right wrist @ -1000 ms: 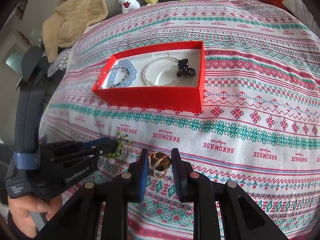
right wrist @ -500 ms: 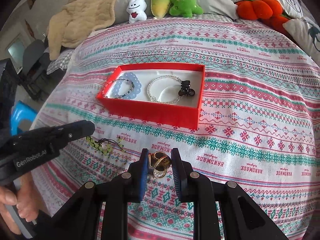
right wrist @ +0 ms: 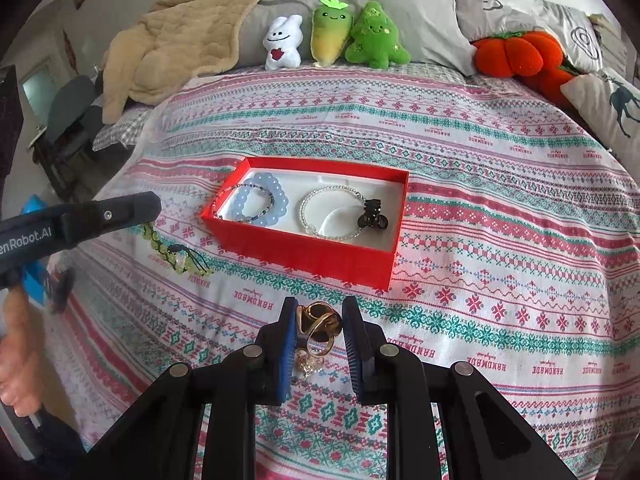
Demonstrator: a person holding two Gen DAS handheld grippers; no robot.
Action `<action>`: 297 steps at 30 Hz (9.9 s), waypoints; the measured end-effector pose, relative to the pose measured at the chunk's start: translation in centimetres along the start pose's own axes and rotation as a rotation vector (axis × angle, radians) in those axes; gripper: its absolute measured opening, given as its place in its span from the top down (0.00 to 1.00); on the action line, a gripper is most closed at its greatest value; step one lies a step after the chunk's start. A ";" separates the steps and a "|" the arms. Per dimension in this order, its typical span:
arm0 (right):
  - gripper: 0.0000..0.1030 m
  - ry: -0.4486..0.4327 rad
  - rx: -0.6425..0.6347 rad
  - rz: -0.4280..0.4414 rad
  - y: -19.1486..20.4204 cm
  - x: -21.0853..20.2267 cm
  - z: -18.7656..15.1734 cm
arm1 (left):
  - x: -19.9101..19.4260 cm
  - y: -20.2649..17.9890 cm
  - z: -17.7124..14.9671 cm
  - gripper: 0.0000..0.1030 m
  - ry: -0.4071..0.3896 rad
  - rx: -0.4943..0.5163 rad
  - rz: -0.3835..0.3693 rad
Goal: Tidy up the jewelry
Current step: 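Carry the green necklace to the red box with the left tool while the right tool holds the gold ring, then release the green necklace into the box with the left tool while the right tool drops the gold ring there, then return the right tool to the cover and grasp the small silver earrings, then grasp the gold dangling earring with the left tool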
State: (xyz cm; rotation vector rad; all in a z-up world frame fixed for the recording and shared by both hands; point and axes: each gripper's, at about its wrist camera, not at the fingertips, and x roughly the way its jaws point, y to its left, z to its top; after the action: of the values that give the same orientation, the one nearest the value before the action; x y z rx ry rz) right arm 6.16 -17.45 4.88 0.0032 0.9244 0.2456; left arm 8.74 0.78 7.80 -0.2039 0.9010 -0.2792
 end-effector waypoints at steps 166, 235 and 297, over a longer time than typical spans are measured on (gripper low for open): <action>0.92 0.281 0.332 0.139 -5.1 6.8 -1.5 | 7.2 -6.7 -7.4 0.65 0.376 0.210 -0.103; 0.92 0.272 -0.007 -0.001 0.3 7.5 -1.8 | 6.7 -4.1 -4.8 0.81 0.307 0.090 -0.075; 0.95 0.269 0.049 0.057 -0.5 7.3 -1.5 | 6.0 -3.7 -4.1 0.81 0.295 0.078 -0.085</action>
State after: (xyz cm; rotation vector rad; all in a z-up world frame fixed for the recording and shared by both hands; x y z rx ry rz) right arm 9.28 -16.50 -1.82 0.0422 1.1988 0.2805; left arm 8.46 -4.90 2.01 -0.1308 1.1722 -0.4299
